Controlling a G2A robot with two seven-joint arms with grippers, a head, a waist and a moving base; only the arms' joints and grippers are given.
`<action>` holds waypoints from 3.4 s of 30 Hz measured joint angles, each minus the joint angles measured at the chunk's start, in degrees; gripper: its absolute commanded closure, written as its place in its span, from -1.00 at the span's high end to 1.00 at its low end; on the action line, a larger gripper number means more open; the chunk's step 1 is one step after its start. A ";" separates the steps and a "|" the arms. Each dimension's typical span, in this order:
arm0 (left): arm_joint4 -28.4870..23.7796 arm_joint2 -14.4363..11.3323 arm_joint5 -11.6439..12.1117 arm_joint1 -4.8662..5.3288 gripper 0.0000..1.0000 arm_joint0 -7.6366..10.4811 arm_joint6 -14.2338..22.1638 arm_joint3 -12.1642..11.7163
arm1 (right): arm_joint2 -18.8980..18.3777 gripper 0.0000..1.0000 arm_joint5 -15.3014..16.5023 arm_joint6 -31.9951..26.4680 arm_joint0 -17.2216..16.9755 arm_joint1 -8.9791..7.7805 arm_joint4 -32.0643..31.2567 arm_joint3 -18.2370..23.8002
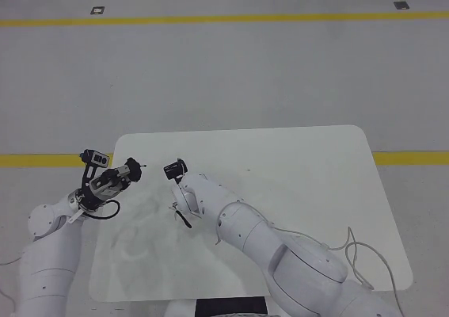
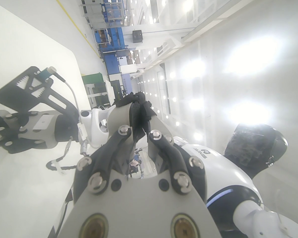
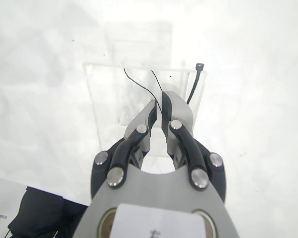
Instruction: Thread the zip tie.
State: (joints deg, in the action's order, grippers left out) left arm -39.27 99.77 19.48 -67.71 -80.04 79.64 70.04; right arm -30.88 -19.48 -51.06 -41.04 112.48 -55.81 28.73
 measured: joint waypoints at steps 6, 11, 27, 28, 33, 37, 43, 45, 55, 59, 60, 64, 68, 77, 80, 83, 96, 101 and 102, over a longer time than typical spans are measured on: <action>0.00 0.00 0.00 0.00 -1.00 0.00 0.00 0.00 | 0.06 -0.76 0.00 0.20 -0.11 0.01 -0.33 0.69; 0.00 0.00 0.00 0.00 -1.00 0.00 0.00 0.00 | 0.21 -0.36 0.00 0.04 -0.37 -0.03 -0.53 1.04; 0.00 0.00 0.00 0.00 -1.00 0.00 0.00 0.00 | 0.89 -0.44 1.84 0.45 -0.83 -0.26 -0.54 1.82; 0.00 0.00 0.00 0.00 -1.00 0.00 0.00 0.00 | 0.94 -0.46 1.96 0.34 -0.82 -0.24 -0.51 1.74; 0.00 0.00 0.00 0.00 -1.00 0.00 0.00 0.00 | 1.32 -0.46 2.24 -0.13 -0.80 -0.18 -0.43 1.41; 0.00 0.00 0.00 0.00 -1.00 0.00 0.00 0.00 | 1.60 -0.50 2.25 -0.15 -0.80 -0.17 -0.26 1.32; 0.00 0.00 0.00 0.00 -1.00 0.00 0.00 0.00 | 2.08 -0.60 1.95 -0.27 -0.76 -0.18 -0.11 1.50; 0.00 0.00 0.00 0.00 -1.00 0.00 0.00 0.00 | 2.26 -0.46 1.66 -0.37 -0.70 -0.20 -0.16 1.76; 0.00 0.00 0.00 0.00 -1.00 0.00 0.00 0.00 | 2.63 -0.28 1.69 0.83 -0.86 -0.42 -0.23 3.16; 0.00 0.00 0.00 0.00 -1.00 0.00 0.00 0.00 | 2.71 -0.30 2.84 0.92 -0.91 -0.44 0.15 2.74; 0.00 0.00 0.00 0.00 -1.00 0.00 0.00 0.00 | 2.70 -0.32 3.11 1.05 -0.89 -0.44 0.32 2.52; 0.00 0.00 0.00 0.00 -1.00 0.00 0.00 0.00 | 2.69 -0.40 3.67 1.49 -0.69 -0.37 0.69 1.79; 0.00 0.00 0.00 0.00 -1.00 0.00 0.00 0.00 | 2.85 -0.46 3.91 1.62 -0.61 -0.28 0.99 1.28; 0.00 0.00 0.00 0.00 -1.00 0.00 0.00 0.00 | 3.75 -0.84 3.30 1.30 -0.65 -0.24 1.30 1.11; 0.00 0.00 0.00 0.00 -1.00 0.00 0.00 0.00 | 4.09 -1.00 2.67 1.20 -0.63 -0.27 1.23 1.36; 0.00 0.00 0.00 0.00 -1.00 0.00 0.00 0.00 | 4.38 -1.00 2.00 1.10 -0.60 -0.32 1.13 1.56; 0.00 0.00 0.00 0.00 -1.00 0.00 0.00 0.00 | 3.70 -1.00 0.42 1.59 -0.38 -0.64 2.27 3.01; 0.00 0.00 0.00 0.00 -1.00 0.00 0.00 0.00 | 2.19 -1.00 1.68 1.83 -0.28 -0.92 3.23 3.59; 0.00 0.00 0.00 0.00 -1.00 0.00 0.00 0.00 | 1.92 -1.00 1.84 1.72 -0.27 -1.04 3.13 3.72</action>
State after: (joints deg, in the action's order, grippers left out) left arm -39.27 99.77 19.48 -67.71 -80.04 79.64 70.04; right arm -28.96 -17.64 -49.34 -41.30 111.44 -52.68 32.45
